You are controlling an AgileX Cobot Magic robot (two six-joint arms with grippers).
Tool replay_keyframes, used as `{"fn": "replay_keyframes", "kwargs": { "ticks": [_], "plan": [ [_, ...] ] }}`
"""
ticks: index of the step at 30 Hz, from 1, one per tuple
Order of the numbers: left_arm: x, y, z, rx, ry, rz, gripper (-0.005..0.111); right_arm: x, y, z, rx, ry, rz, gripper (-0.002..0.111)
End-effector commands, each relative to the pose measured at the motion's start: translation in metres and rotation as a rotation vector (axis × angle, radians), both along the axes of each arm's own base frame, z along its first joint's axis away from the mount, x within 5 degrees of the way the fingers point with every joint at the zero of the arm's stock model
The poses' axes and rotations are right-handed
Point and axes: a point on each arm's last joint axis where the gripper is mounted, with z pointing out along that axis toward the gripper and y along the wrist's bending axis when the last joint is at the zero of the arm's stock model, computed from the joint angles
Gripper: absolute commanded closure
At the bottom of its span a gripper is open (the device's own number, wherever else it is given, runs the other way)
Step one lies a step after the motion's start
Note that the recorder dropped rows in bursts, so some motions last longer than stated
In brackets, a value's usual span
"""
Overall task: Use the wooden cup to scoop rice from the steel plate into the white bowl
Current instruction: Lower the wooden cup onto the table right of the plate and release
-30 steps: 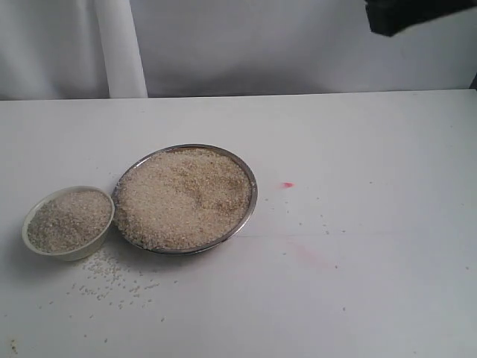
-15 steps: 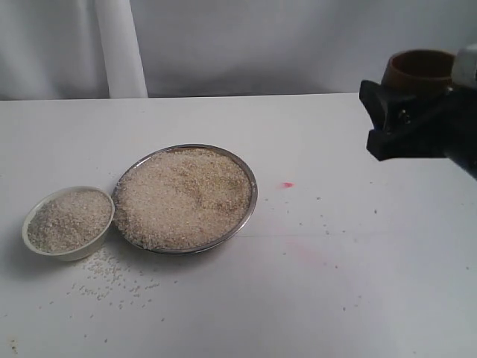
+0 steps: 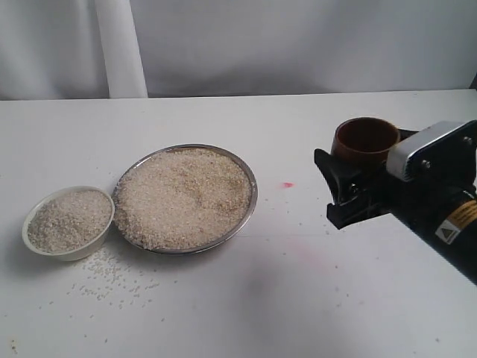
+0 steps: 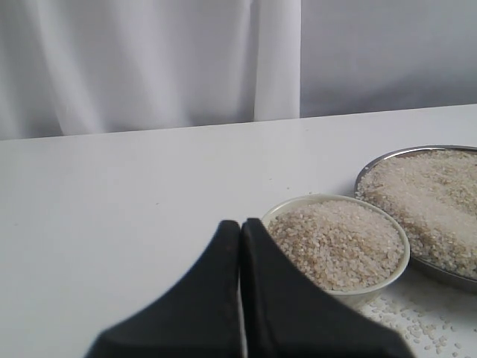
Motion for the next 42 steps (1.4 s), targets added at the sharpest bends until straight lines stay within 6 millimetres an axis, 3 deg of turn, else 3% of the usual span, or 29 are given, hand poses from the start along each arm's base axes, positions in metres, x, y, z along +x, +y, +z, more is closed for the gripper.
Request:
{"fn": "replay_keyframes", "kwargs": {
  "ticks": [1, 7, 10, 17, 21, 25, 31, 42],
  "plan": [
    [0.000, -0.001, 0.000, -0.013, -0.009, -0.004, 0.107, 0.007, 0.004, -0.030, 0.013, 0.016, 0.031, 0.108],
    [0.000, -0.001, 0.000, -0.013, -0.009, -0.004, 0.107, 0.023, 0.017, -0.077, -0.064, 0.140, 0.104, 0.108],
    [0.000, -0.001, 0.000, -0.013, -0.009, -0.004, 0.107, 0.035, 0.026, -0.086, -0.074, 0.135, 0.156, 0.108],
    [0.000, -0.001, 0.000, -0.013, -0.009, -0.004, 0.107, 0.050, 0.033, -0.088, -0.114, 0.089, 0.172, 0.108],
    [0.000, -0.001, 0.000, -0.013, -0.009, -0.004, 0.107, 0.056, 0.028, -0.090, -0.159, 0.102, 0.105, 0.108],
    [0.000, -0.001, 0.000, -0.013, -0.009, -0.004, 0.107, 0.062, 0.010, -0.098, -0.116, 0.168, 0.056, 0.108],
    [0.000, -0.001, 0.000, -0.013, -0.009, -0.004, 0.107, 0.057, 0.012, -0.111, -0.120, 0.208, 0.143, 0.108],
    [0.000, -0.001, 0.000, -0.013, -0.009, -0.004, 0.107, 0.056, 0.010, -0.118, -0.149, 0.248, 0.134, 0.108]
  ]
}}
